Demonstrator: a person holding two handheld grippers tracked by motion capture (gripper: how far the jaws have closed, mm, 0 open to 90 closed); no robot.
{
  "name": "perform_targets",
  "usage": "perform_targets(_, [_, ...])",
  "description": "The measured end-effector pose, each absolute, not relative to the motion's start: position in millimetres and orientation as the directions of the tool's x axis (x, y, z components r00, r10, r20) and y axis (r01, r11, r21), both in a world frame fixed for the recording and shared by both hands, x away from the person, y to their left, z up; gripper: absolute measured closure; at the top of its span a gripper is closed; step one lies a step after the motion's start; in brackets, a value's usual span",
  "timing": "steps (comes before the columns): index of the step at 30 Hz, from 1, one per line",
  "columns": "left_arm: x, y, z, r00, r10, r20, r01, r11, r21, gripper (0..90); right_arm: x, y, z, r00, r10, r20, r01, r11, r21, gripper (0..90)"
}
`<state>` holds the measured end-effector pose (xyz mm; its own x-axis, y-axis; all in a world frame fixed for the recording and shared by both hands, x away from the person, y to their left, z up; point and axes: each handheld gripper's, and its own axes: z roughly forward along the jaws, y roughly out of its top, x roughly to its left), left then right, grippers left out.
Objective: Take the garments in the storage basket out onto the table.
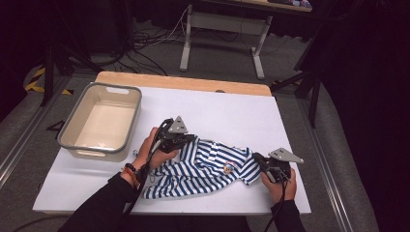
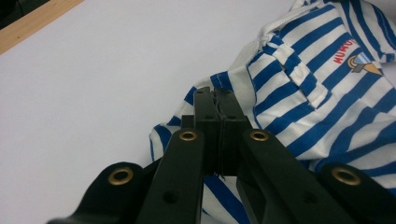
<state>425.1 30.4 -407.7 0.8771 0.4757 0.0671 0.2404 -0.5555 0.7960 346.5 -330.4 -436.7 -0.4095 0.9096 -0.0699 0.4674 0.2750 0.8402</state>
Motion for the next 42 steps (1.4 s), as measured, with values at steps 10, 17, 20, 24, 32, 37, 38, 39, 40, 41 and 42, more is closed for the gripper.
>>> perform_targets(10, [427.5, 44.3, -411.5, 0.854, 0.515, 0.07, 0.271, -0.555, 0.786, 89.5, 346.0, -335.3, -436.9, -0.381, 0.921, -0.081, 0.466, 0.267, 0.844, 89.6])
perform_targets(17, [420.3, 62.3, -414.7, 0.826, 0.554, 0.102, 0.283, -0.565, 0.775, 89.4, 344.3, -340.6, -436.6, -0.364, 0.928, -0.075, 0.466, 0.252, 0.848, 89.5])
perform_targets(20, [417.2, 69.3, -419.2, 0.82, 0.564, 0.1, 0.297, -0.568, 0.767, 89.4, 345.3, -341.4, -438.0, -0.363, 0.929, -0.069, 0.474, 0.248, 0.845, 89.3])
perform_targets(24, [412.7, 77.6, -425.4, 0.807, 0.581, 0.102, 0.309, -0.565, 0.765, 89.3, 345.2, -340.5, -438.9, -0.352, 0.932, -0.085, 0.475, 0.256, 0.842, 88.5])
perform_targets(32, [402.5, 91.1, -433.4, 0.787, 0.608, 0.105, 0.318, -0.545, 0.775, 88.1, 344.6, -341.4, -442.7, -0.372, 0.925, -0.074, 0.484, 0.261, 0.835, 83.8])
perform_targets(37, [398.0, 95.2, -431.7, 0.789, 0.606, 0.104, 0.303, -0.53, 0.792, 85.2, 344.2, -338.2, -444.5, -0.391, 0.916, -0.088, 0.481, 0.284, 0.829, 78.3])
perform_targets(38, [397.5, 94.4, -431.4, 0.789, 0.605, 0.104, 0.298, -0.526, 0.797, 84.8, 344.2, -338.0, -444.9, -0.395, 0.915, -0.087, 0.48, 0.286, 0.83, 77.6])
perform_targets(39, [396.9, 93.2, -430.7, 0.79, 0.604, 0.107, 0.291, -0.523, 0.801, 83.4, 344.3, -337.9, -445.3, -0.397, 0.914, -0.088, 0.479, 0.288, 0.829, 76.6])
perform_targets(40, [396.9, 93.2, -430.7, 0.79, 0.604, 0.107, 0.291, -0.523, 0.801, 82.7, 344.4, -337.7, -445.6, -0.395, 0.914, -0.091, 0.479, 0.29, 0.829, 74.6])
perform_targets(41, [396.3, 91.3, -430.0, 0.792, 0.601, 0.105, 0.283, -0.515, 0.809, 82.7, 344.4, -337.7, -445.6, -0.395, 0.914, -0.091, 0.479, 0.29, 0.829, 74.6])
perform_targets(42, [396.8, 87.8, -428.9, 0.799, 0.593, 0.095, 0.277, -0.504, 0.818, 79.2, 344.6, -337.8, -445.7, -0.397, 0.914, -0.086, 0.475, 0.285, 0.833, 69.6])
